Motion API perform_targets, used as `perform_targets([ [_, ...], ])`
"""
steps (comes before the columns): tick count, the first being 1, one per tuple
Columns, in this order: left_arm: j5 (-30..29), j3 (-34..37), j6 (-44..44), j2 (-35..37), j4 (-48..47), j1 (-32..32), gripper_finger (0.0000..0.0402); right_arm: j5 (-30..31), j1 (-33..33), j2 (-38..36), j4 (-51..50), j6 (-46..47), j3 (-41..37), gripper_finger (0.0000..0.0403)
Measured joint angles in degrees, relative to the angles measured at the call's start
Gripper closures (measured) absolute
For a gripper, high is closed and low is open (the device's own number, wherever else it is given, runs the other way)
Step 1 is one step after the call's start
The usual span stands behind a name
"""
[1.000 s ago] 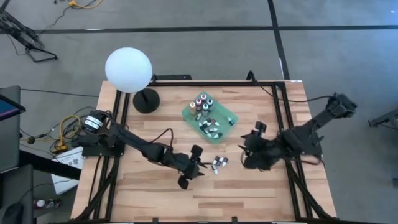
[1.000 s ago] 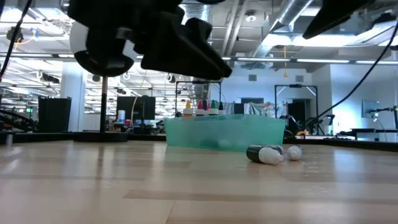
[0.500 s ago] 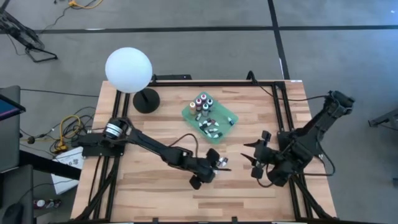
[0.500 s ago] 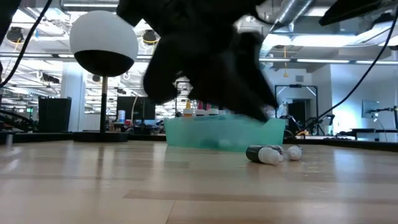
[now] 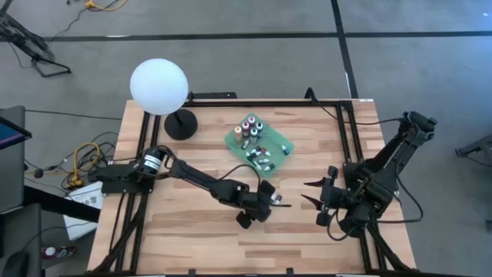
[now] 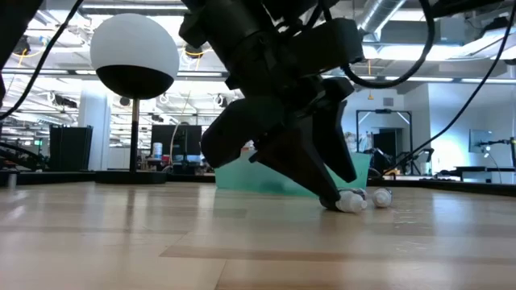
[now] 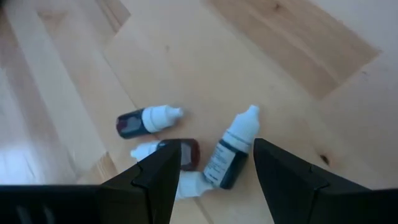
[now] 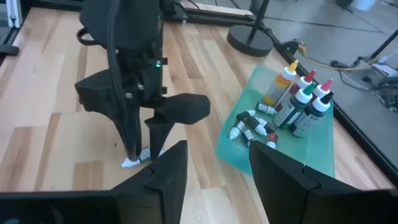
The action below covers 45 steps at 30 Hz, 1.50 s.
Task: Pick & Place food coloring
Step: Put the small black food coloring bottle into the green bin
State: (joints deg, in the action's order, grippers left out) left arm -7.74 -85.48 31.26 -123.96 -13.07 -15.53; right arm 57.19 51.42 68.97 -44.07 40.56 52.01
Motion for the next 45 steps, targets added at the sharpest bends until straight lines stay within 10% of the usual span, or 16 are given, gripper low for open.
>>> perform_targets([
  [32,6.79,-0.01,-2.11,-1.42,-1.86,2.28,0.0208,-0.04,-0.12,0.0,0.43,0.09,0.04,0.025],
  [45,7.51,-0.01,-2.09,-1.63,-2.83,2.19,0.0301,-0.07,-0.11,0.0,0.42,0.07,0.04,0.0254],
])
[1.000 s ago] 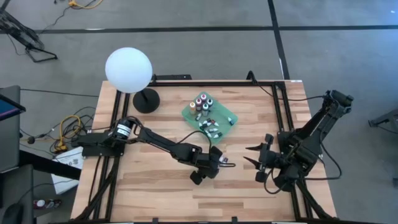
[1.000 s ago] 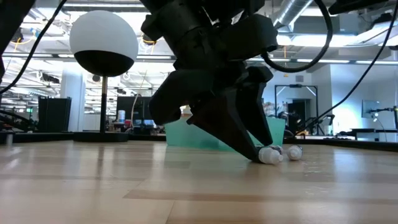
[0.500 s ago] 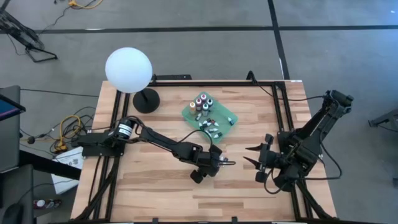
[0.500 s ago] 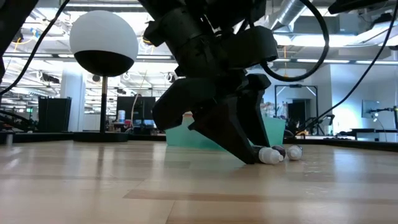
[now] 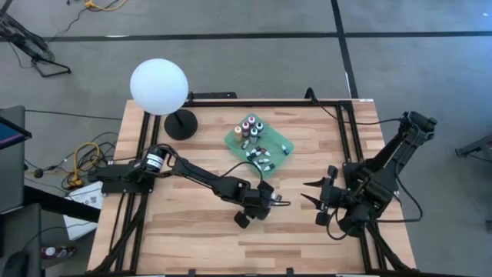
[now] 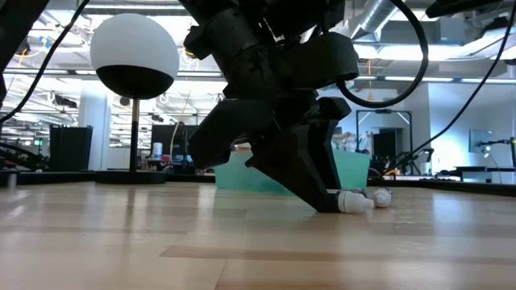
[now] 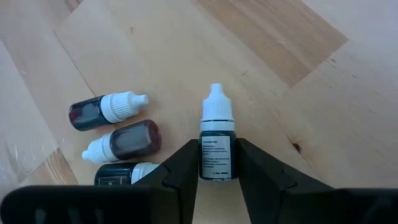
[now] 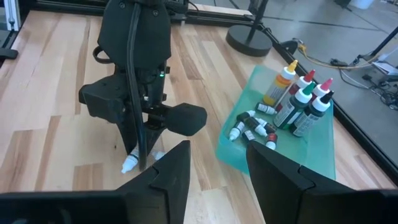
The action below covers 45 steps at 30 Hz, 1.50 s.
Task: Pick & Place food coloring
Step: Put the small black food coloring bottle into the green bin
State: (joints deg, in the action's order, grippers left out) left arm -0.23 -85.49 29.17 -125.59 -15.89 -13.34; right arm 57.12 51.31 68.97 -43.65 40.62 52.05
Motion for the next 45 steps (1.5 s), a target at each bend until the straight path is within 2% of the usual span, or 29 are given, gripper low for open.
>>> perform_targets([
  [16,-1.1,0.07,-1.99,0.19,-0.86,-1.3,0.031,-0.07,0.0,0.0,-0.01,0.0,0.0,0.0261],
  [25,-0.92,0.31,-4.33,3.12,-4.51,-2.86,0.0311,-0.14,-0.02,0.01,0.09,-0.02,0.04,0.0262],
  [31,-3.66,0.22,-4.83,5.2,-6.37,-3.73,0.0311,-0.17,0.0,0.02,0.43,-0.04,0.04,0.0266],
  [40,-13.64,0.17,-5.2,10.29,-10.47,-4.18,0.0311,-0.2,0.0,0.02,0.66,-0.04,0.04,0.0265],
  [45,-22.83,0.09,-5.03,12.14,-11.79,-3.05,0.0311,-0.2,0.0,0.02,0.67,-0.04,0.04,0.0266],
])
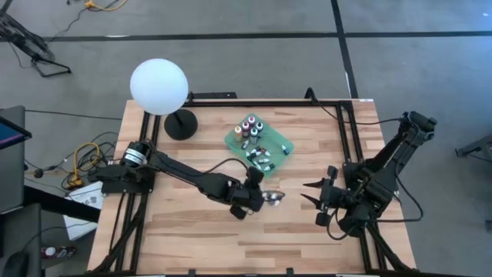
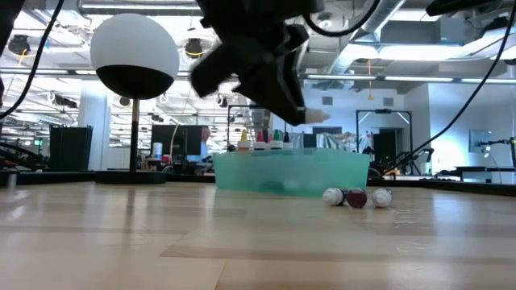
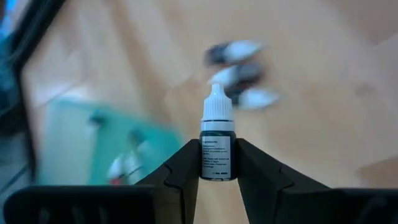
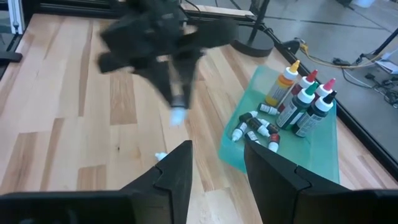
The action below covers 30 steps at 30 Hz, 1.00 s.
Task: Pick & Place food coloring
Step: Put the small black food coloring bottle into the green bin
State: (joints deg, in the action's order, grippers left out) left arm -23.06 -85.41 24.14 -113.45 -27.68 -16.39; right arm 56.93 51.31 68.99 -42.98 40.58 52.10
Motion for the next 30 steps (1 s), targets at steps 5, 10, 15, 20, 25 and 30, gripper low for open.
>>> perform_targets([
  [5,-7.56,0.0,-0.54,0.12,-0.21,3.35,0.0311,-0.02,0.0,0.0,0.13,0.0,0.0,0.0268],
  [10,-7.66,0.2,-2.32,0.12,0.19,7.25,0.0311,-0.02,0.0,0.0,0.15,0.0,0.0,0.0268],
  [15,-5.26,0.2,-2.33,0.12,0.23,10.79,0.0311,-0.02,0.0,0.0,0.15,-0.02,0.0,0.0268],
  [20,-2.09,0.2,-2.05,0.12,2.05,13.52,0.0311,-0.02,0.0,0.0,0.13,-0.02,0.0,0.0269],
  [25,2.39,0.2,-1.95,0.12,1.92,16.1,0.0311,-0.02,0.0,-0.02,0.13,-0.02,0.0,0.027],
  [30,5.06,0.2,-1.95,0.12,1.9,17.61,0.0311,-0.02,0.0,0.0,0.13,-0.02,0.0,0.0269],
])
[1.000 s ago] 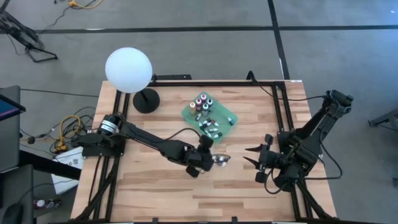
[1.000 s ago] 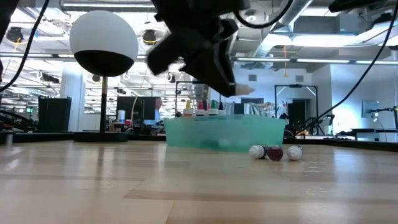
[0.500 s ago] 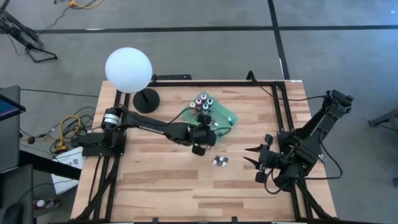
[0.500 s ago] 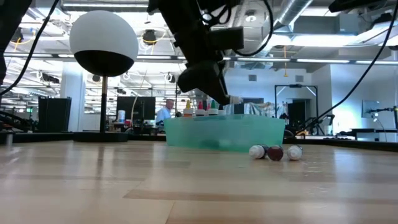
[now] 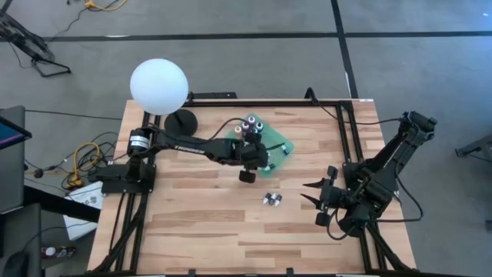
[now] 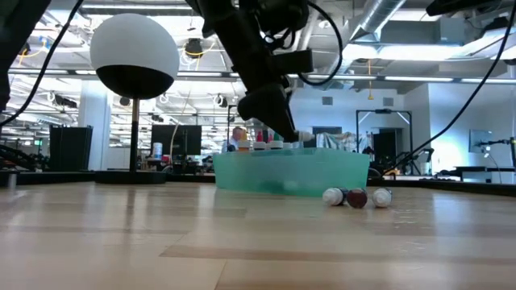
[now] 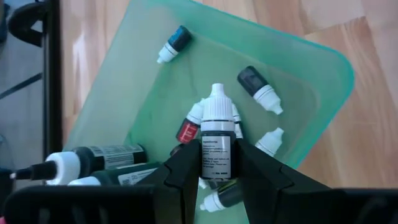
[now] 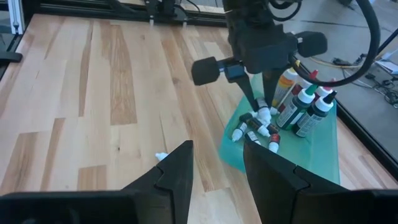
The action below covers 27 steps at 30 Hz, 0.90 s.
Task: Pick & Place food coloring
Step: Put the small black food coloring bottle into the green bin, then put the small red food coloring bottle into the green bin
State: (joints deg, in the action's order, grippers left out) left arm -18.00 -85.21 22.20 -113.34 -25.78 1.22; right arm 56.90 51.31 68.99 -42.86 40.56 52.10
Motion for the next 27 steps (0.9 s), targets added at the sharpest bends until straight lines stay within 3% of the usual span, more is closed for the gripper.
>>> perform_targets([
  [10,3.3,0.0,1.22,0.0,-0.2,0.89,0.0309,0.0,0.0,0.0,-0.04,-0.02,-0.02,0.0269],
  [20,3.89,0.0,1.42,0.0,-0.2,0.91,0.026,0.0,0.0,0.0,-0.02,0.0,-0.04,0.0269],
  [27,3.87,0.04,1.26,2.69,-4.57,-0.59,0.0253,0.04,-0.92,2.43,-0.04,-0.49,-0.04,0.027],
])
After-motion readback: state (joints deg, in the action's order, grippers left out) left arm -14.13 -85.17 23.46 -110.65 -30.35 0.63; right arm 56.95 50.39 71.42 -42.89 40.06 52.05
